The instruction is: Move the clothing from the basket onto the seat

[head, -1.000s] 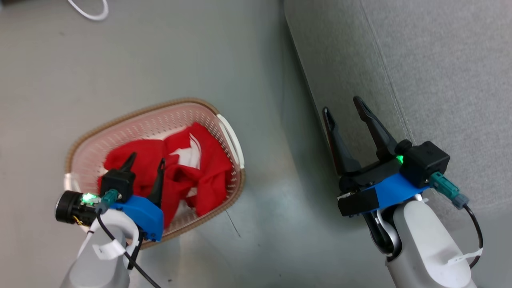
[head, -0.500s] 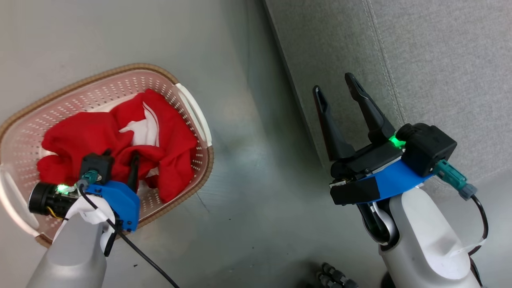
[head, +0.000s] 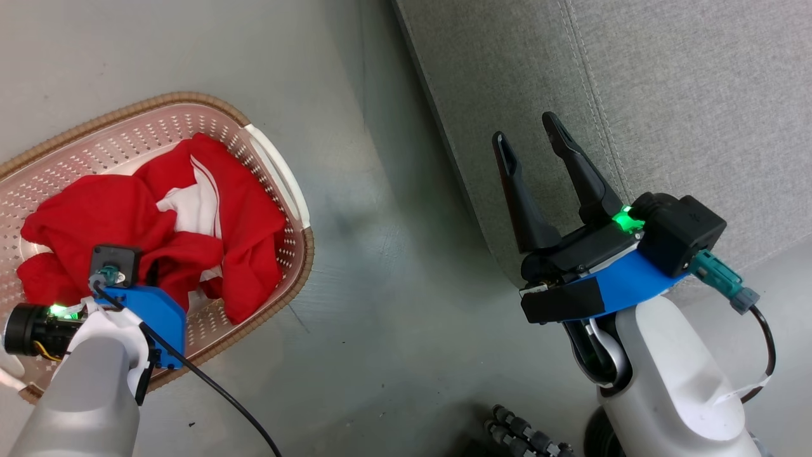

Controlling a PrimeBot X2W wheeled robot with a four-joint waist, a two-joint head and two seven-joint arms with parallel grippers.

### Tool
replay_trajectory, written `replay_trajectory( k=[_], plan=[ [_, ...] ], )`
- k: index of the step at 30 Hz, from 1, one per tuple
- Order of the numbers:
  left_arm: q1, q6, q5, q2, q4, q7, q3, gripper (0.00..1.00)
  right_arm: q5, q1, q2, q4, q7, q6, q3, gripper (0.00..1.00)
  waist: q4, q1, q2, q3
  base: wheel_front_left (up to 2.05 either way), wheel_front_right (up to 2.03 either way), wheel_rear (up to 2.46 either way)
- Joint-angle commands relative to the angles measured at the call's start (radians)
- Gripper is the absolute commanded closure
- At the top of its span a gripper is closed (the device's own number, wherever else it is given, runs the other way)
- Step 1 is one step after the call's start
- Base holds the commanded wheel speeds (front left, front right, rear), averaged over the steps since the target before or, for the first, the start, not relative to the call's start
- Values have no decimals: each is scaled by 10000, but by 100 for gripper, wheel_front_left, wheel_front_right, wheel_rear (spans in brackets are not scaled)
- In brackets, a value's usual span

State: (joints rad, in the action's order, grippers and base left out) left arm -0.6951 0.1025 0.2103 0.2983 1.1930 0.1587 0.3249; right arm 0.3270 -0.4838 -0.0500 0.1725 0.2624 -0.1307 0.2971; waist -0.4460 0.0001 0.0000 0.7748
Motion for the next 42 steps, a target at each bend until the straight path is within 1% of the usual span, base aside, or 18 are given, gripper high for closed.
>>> replay_trajectory(
  k=[1,12,16,19,23,27,33,38,42],
  plan=[
    [-174,14,7,15,59,35,14,100,18,-125,-8,-3,36,-1,-20,0,3,-1,0,-4,0,0,0],
    [-308,166,193,-157,407,438,239,100,-51,-146,-8,61,36,-1,-70,0,155,-1,0,-157,0,0,0],
    [-193,217,351,-390,441,673,277,100,-177,-107,-9,187,36,-1,-144,0,344,-1,0,-464,0,0,0],
    [-85,244,456,-633,449,824,327,100,-304,15,-9,310,36,-1,-255,0,621,-1,0,-883,0,0,0],
    [154,292,598,-986,375,975,480,100,-560,247,-12,562,36,-1,-351,0,1048,-1,0,-1754,0,0,0],
    [489,278,823,-1397,118,1052,636,100,-855,524,-17,902,36,-1,-462,0,1502,-1,0,-2859,0,0,0],
    [976,281,1265,-1992,-397,1075,1238,100,-1072,1213,-19,1590,37,-1,-478,0,2122,-1,0,-4650,0,0,0],
    [1143,283,1731,-2320,-1016,1077,1721,100,-1214,1798,-22,2077,37,-1,-440,0,2544,-1,0,-5839,0,0,0],
    [1209,284,2160,-2424,-1515,1080,2111,100,-1262,2184,-19,2382,35,-1,-370,0,2749,-1,0,-6550,0,0,0]
  ],
)
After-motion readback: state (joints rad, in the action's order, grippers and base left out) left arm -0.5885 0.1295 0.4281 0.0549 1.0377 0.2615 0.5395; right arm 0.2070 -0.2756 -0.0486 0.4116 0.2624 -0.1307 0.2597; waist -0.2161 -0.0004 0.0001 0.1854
